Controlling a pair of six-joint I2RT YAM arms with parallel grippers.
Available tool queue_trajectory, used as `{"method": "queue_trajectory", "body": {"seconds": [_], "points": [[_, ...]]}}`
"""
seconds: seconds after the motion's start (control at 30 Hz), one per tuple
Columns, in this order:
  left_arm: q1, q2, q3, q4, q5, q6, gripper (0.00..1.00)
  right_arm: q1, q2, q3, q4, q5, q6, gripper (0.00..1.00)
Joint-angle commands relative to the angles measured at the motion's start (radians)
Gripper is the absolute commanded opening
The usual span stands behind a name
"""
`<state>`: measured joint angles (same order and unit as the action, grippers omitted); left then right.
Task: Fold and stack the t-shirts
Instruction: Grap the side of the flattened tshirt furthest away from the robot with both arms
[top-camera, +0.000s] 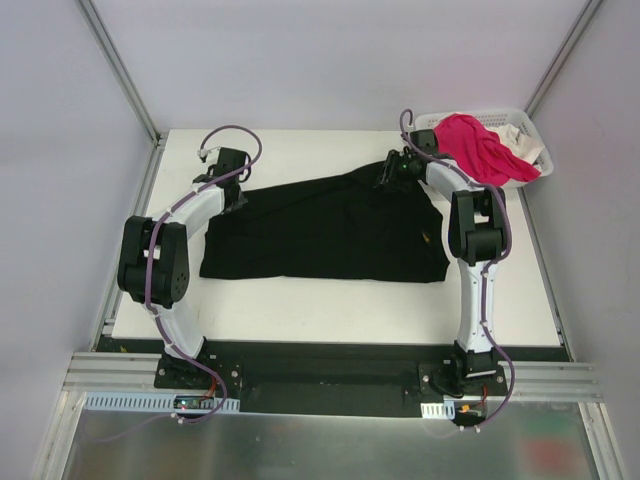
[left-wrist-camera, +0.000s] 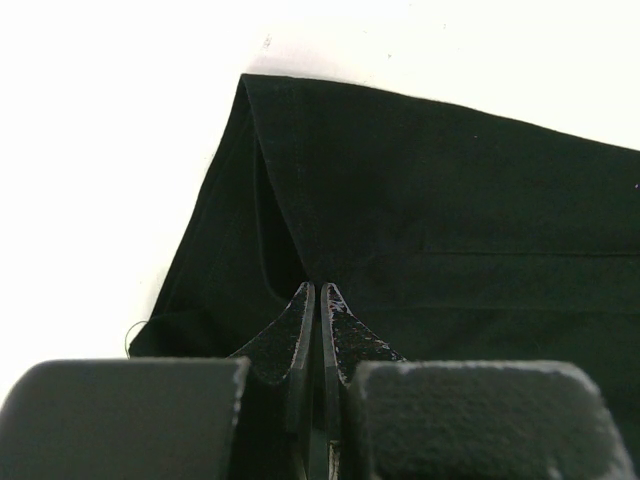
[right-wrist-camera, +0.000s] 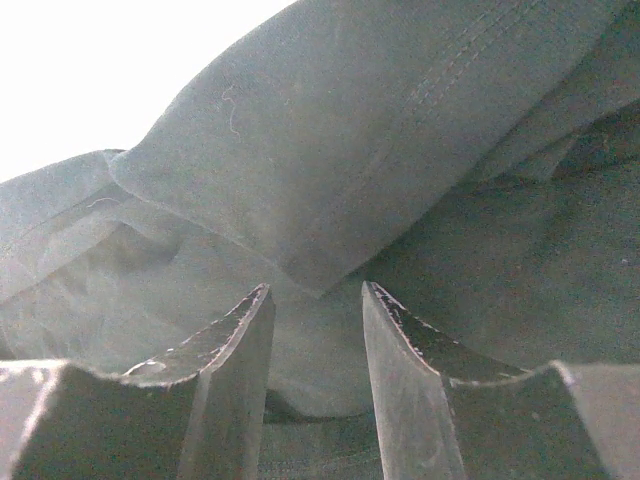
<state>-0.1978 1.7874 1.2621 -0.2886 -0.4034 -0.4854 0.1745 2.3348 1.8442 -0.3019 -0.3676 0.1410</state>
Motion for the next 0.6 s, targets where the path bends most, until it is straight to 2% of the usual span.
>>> {"method": "queue_trajectory", "body": {"seconds": [0.0,0.57], "points": [[-0.014,-0.003,0.033,0.0,-0.02,0.002,0.0,0.011,-0.017,0.026,0.001,-0.005,0.002,0.43],[-0.017,0.009,0.033,0.002,-0.032,0.005,0.0,0.049,0.041,0.112,-0.023,-0.001,0.012,0.43]]}}
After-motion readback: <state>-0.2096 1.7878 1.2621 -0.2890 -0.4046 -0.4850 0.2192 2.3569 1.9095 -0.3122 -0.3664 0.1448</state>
